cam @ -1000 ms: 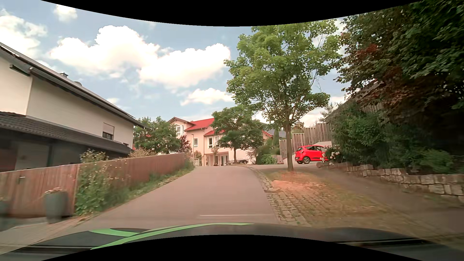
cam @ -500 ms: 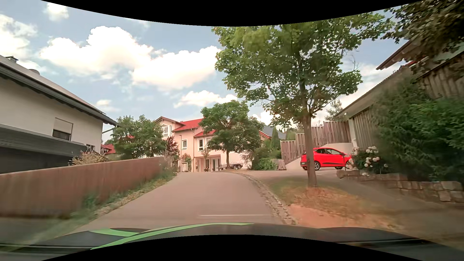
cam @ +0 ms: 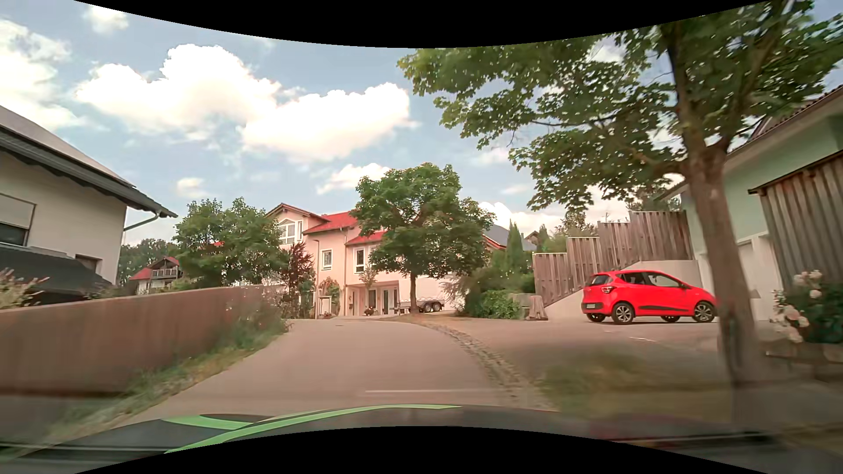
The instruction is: Follow the waypoints while adhering to traffic rules and regulations
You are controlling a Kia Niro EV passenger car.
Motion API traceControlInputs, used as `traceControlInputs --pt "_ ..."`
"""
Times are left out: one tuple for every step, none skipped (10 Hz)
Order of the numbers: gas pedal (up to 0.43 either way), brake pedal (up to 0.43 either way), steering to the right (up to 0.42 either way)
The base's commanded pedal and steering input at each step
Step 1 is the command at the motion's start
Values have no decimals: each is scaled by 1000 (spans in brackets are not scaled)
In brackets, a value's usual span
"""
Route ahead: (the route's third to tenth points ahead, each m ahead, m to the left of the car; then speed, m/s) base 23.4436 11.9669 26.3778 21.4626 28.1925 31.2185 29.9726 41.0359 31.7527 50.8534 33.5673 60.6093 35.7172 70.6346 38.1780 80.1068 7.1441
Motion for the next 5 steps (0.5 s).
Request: traceControlInputs --pt "209 0 -30" --pt "209 0 -37" --pt "209 0 -41" --pt "209 0 -46" --pt "197 0 -55"
